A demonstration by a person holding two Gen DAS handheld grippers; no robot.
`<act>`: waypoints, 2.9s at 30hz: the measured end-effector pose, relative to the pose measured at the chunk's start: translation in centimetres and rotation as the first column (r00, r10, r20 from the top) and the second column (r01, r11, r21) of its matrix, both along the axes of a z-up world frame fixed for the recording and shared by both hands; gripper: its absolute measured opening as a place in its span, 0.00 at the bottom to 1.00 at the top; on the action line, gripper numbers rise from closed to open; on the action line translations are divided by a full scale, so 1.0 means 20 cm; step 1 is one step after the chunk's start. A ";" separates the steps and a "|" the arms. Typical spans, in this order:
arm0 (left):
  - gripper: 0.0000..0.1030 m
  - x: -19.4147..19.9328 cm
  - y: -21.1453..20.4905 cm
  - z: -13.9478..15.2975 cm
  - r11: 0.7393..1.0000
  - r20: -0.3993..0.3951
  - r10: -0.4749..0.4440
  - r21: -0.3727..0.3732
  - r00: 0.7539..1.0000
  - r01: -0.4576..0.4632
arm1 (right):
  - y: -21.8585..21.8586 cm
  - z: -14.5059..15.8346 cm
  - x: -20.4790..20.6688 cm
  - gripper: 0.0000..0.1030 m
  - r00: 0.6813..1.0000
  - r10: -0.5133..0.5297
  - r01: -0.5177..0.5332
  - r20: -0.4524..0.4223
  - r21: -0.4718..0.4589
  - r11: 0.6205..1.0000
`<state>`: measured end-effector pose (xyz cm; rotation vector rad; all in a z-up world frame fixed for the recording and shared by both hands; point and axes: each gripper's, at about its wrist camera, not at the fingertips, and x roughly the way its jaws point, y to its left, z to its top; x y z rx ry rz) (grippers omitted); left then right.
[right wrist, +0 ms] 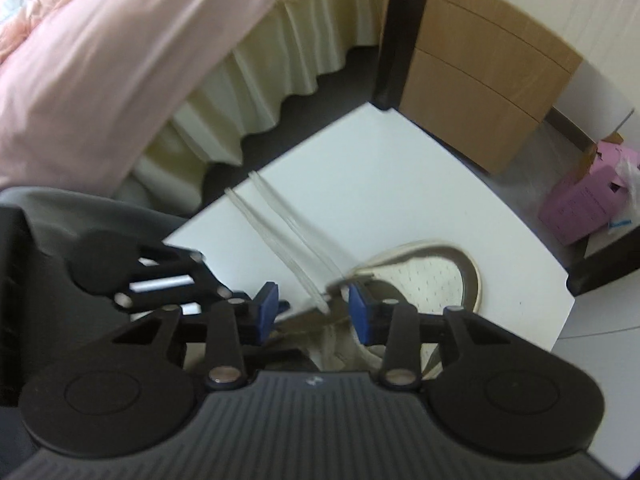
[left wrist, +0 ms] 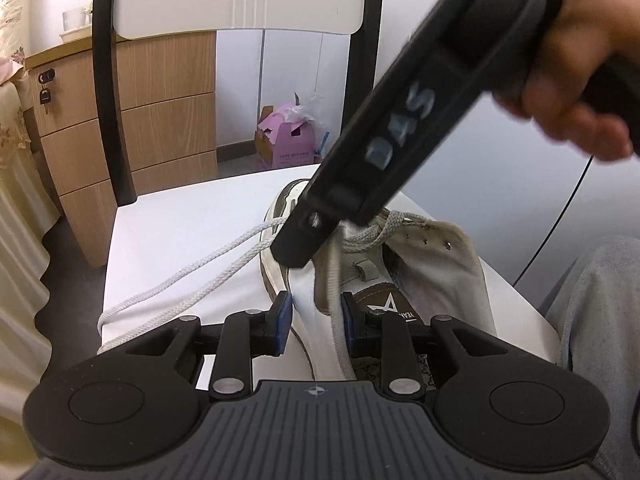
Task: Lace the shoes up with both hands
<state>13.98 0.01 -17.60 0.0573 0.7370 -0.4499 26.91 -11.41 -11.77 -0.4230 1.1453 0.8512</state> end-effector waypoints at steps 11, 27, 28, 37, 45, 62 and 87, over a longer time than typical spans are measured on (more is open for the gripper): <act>0.27 -0.01 -0.05 0.00 0.999 0.022 -0.032 0.043 0.999 0.031 | 0.00 0.07 -0.10 0.02 0.989 0.050 -0.055 0.141 0.034 0.998; 0.27 -0.01 -0.07 -0.01 0.996 0.030 -0.065 0.057 0.997 0.063 | 0.19 0.20 -0.10 0.02 0.994 0.110 -0.107 0.001 0.241 0.965; 0.27 0.00 -0.06 -0.01 0.997 0.030 -0.063 0.056 0.998 0.062 | 0.19 0.20 -0.10 0.02 0.994 0.105 -0.099 -0.011 0.243 0.965; 0.41 -0.03 -0.05 0.02 0.999 0.027 0.000 0.035 1.000 -0.001 | 0.15 0.25 -0.07 0.54 0.997 0.059 -0.044 -0.040 0.301 0.953; 0.56 -0.16 0.00 0.12 0.997 0.035 0.036 -0.064 0.999 -0.034 | -0.27 0.36 -0.09 0.81 0.968 -0.251 0.213 0.014 0.485 0.848; 0.58 -0.11 0.25 0.21 0.798 -0.185 0.372 -0.437 0.910 -0.415 | -0.75 -0.11 -0.63 0.84 0.770 -0.636 0.475 0.052 0.620 0.625; 0.47 0.30 0.41 -0.14 0.385 -0.589 0.598 -0.385 0.544 -0.839 | -0.90 -0.17 -0.51 0.90 0.840 -0.522 0.468 -0.147 0.682 0.561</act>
